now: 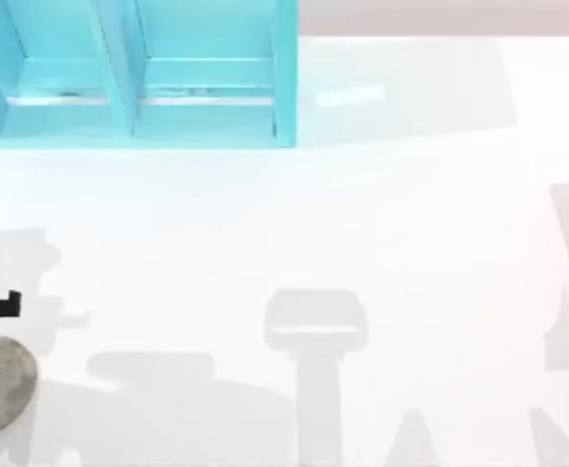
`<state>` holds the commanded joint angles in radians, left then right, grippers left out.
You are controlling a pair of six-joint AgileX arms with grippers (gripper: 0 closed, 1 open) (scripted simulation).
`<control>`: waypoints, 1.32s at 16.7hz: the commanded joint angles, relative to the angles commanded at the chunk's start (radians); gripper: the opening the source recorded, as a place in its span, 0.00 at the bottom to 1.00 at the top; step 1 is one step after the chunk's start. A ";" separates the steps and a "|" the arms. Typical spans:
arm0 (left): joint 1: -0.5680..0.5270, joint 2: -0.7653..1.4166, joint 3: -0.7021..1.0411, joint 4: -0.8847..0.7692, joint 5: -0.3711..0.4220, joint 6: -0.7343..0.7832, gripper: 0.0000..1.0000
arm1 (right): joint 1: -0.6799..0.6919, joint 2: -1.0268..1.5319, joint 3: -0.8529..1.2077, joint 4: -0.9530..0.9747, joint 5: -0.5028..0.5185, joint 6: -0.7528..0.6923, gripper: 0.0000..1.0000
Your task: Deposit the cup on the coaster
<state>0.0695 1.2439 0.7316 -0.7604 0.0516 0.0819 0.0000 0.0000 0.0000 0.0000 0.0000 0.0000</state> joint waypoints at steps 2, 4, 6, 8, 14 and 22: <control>0.000 0.031 -0.032 0.069 0.000 -0.001 0.00 | 0.000 0.000 0.000 0.000 0.000 0.000 1.00; -0.001 0.062 -0.062 0.158 -0.004 -0.002 0.00 | 0.000 0.000 0.000 0.000 0.000 0.000 1.00; -0.001 0.097 -0.100 0.239 -0.004 -0.003 0.00 | 0.000 0.000 0.000 0.000 0.000 0.000 1.00; -0.002 0.127 -0.129 0.279 -0.004 -0.004 0.00 | 0.000 0.000 0.000 0.000 0.000 0.000 1.00; -0.002 0.131 -0.132 0.284 -0.003 -0.005 0.15 | 0.000 0.000 0.000 0.000 0.000 0.000 1.00; -0.002 0.131 -0.132 0.284 -0.003 -0.005 0.75 | 0.000 0.000 0.000 0.000 0.000 0.000 1.00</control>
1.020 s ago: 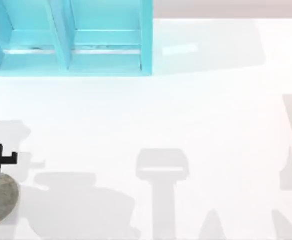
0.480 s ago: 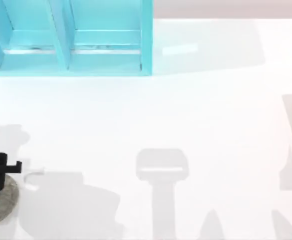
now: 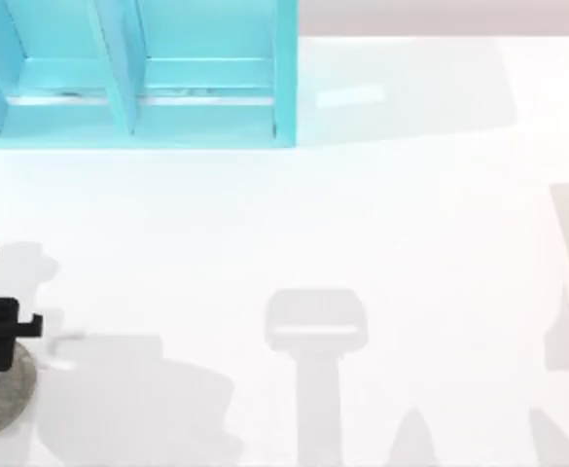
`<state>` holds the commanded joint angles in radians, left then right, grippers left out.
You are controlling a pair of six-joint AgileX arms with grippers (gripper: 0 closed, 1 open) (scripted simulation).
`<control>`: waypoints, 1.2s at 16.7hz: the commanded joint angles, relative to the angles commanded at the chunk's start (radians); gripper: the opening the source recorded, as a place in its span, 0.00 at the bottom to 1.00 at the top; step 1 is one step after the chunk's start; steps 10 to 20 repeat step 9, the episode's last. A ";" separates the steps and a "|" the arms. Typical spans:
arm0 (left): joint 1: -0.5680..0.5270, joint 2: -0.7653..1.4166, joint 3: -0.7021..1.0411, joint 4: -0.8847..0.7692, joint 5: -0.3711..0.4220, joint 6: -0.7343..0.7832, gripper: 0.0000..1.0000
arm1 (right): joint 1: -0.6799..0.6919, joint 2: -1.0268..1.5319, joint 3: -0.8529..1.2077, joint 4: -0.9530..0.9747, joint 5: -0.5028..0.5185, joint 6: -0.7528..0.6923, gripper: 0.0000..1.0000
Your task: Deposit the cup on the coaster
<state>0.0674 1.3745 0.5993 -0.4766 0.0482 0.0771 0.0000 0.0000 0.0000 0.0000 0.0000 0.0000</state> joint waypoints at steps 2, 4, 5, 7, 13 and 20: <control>0.000 0.000 0.000 0.000 0.000 0.000 0.90 | 0.000 0.000 0.000 0.000 0.000 0.000 1.00; 0.000 0.000 0.000 0.000 0.000 0.000 1.00 | 0.000 0.000 0.000 0.000 0.000 0.000 1.00; 0.000 0.000 0.000 0.000 0.000 0.000 1.00 | 0.000 0.000 0.000 0.000 0.000 0.000 1.00; 0.000 0.000 0.000 0.000 0.000 0.000 1.00 | 0.000 0.000 0.000 0.000 0.000 0.000 1.00; 0.000 0.000 0.000 0.000 0.000 0.000 1.00 | 0.000 0.000 0.000 0.000 0.000 0.000 1.00; 0.000 0.000 0.000 0.000 0.000 0.000 1.00 | 0.000 0.000 0.000 0.000 0.000 0.000 1.00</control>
